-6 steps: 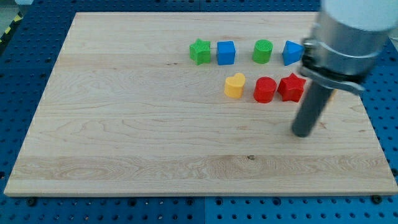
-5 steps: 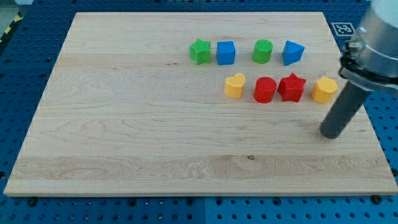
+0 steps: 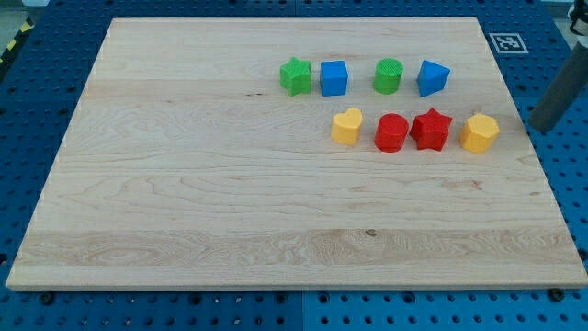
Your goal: Point at the yellow hexagon
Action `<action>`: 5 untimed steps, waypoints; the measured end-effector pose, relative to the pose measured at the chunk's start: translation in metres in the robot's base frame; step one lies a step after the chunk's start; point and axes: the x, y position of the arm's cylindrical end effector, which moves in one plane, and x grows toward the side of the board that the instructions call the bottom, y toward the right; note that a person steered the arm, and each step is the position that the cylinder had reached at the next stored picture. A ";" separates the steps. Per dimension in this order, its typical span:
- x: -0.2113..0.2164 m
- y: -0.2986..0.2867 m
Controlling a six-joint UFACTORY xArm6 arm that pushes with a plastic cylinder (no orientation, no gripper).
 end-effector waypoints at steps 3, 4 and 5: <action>-0.016 -0.055; -0.022 -0.060; -0.022 -0.080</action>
